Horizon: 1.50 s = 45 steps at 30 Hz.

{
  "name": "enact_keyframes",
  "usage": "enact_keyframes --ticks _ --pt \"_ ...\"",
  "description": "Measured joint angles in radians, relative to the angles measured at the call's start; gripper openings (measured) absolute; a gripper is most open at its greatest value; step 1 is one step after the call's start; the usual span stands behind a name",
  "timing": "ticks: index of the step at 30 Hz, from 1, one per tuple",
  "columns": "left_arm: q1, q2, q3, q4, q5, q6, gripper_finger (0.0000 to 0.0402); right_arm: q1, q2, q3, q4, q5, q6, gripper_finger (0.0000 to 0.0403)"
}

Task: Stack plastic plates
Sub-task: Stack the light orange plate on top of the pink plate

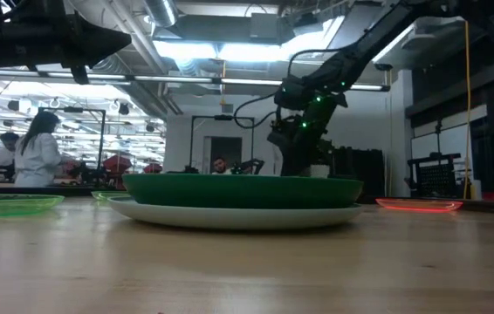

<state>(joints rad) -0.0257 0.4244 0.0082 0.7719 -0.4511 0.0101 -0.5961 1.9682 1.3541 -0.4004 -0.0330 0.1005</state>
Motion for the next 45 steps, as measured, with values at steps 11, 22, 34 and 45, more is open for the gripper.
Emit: enact_keyframes --ticks 11,22,34,45 --pt "0.0 0.0 0.0 -0.001 0.0 -0.008 0.0004 0.0 -0.068 0.035 -0.057 0.004 -0.004 0.0001" --pt "0.0 0.0 0.0 -0.001 0.0 -0.008 0.0004 0.008 -0.213 0.036 -0.123 -0.069 -0.007 0.0001" --pt "0.0 0.0 0.0 -0.001 0.0 -0.008 0.0004 0.197 -0.238 0.02 -0.141 -0.163 -0.033 0.0001" --pt "0.0 0.0 0.0 -0.001 0.0 -0.008 0.0004 0.374 -0.237 -0.028 -0.137 -0.17 -0.055 0.0001"
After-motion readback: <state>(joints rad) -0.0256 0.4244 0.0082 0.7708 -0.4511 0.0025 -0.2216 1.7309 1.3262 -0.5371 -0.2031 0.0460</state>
